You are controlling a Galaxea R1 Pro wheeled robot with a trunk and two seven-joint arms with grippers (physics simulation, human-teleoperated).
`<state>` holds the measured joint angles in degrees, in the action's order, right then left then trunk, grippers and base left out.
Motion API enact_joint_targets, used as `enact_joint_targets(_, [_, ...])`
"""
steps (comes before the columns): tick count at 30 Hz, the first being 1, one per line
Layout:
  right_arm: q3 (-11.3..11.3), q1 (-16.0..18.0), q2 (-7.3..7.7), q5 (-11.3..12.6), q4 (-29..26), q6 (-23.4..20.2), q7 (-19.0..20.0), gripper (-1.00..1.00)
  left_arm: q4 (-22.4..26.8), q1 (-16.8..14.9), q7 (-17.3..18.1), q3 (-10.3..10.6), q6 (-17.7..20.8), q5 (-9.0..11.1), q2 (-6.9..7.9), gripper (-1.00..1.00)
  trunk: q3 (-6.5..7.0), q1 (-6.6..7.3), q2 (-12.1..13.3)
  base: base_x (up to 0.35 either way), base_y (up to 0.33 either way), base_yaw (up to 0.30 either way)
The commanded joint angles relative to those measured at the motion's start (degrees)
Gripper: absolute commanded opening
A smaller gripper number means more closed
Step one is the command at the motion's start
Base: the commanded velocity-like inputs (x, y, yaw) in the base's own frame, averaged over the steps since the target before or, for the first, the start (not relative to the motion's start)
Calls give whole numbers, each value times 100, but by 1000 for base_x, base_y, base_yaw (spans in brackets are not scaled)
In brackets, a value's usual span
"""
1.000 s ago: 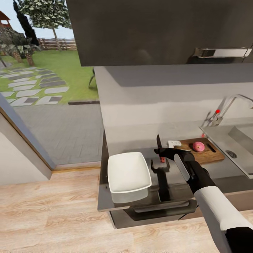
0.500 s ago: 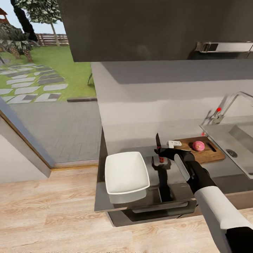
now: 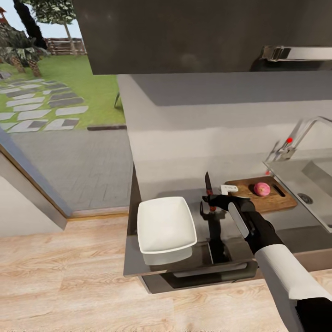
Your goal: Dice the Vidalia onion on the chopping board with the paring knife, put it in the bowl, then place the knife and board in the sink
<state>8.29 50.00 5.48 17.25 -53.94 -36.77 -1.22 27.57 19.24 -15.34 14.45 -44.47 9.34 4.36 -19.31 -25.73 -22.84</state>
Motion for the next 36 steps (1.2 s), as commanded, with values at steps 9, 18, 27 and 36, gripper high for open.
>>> enact_joint_targets(9, [15,1,16,61,17,-32,-26,100,12,0,-22,49,-10,55,4,100,-89,-5,-7,0,0,0])
enact_joint_targets(18, [15,1,26,42,31,-32,-44,100,12,0,-22,49,-10,57,7,100,-99,-5,-7,0,0,0])
enact_joint_targets(27, [15,1,23,37,41,-32,-44,100,-51,0,-22,49,-10,57,5,100,-99,-5,-7,0,0,0])
enact_joint_targets(36, [15,1,23,39,116,-32,-57,-100,-65,0,-22,49,-10,58,6,100,-99,-5,-7,0,0,0])
